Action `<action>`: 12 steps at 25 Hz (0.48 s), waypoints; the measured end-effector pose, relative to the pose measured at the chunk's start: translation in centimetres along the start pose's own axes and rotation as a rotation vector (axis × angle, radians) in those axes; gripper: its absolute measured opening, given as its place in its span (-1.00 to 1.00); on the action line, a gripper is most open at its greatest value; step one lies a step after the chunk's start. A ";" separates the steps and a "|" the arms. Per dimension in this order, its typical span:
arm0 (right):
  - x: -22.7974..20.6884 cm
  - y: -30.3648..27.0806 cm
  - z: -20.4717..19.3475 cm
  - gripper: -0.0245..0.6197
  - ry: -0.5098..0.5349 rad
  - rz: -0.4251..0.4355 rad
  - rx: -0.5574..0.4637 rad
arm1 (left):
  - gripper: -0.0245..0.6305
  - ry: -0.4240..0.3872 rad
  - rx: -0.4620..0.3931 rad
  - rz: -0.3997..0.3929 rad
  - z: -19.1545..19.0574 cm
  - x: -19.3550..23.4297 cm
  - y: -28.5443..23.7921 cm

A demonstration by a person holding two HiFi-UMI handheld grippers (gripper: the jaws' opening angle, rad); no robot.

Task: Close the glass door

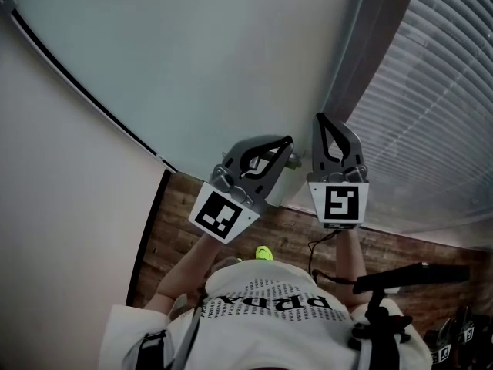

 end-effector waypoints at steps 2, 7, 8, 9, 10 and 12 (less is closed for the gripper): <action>-0.2 -0.6 -0.1 -0.93 0.011 -0.001 0.008 | -0.95 0.006 0.002 0.004 0.1 0.2 -0.1; 0.0 -0.8 0.0 -0.93 -0.040 0.058 -0.018 | -0.95 0.027 0.025 0.017 -0.6 0.8 -0.9; 0.2 -0.7 0.1 -0.93 -0.039 0.077 -0.019 | -0.95 0.030 0.029 0.021 -0.7 0.9 -1.0; 0.5 -0.7 0.1 -0.93 -0.032 0.092 -0.015 | -0.95 0.033 0.030 0.024 -0.8 1.0 -1.1; 0.8 -0.7 0.0 -0.93 -0.024 0.105 -0.005 | -0.95 0.037 0.028 0.025 -0.8 1.0 -1.2; 1.2 -0.8 -0.5 -0.93 -0.011 0.120 0.019 | -0.95 0.046 0.021 0.024 -0.8 1.0 -1.3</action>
Point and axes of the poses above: the fingertips, and each gripper's own axes: y backward along the fingers, x to its left, z out of its top, the point moved 1 cm from there along y, backward along the fingers, and after that the axes turned 12 degrees about x, right-handed, at the moved point
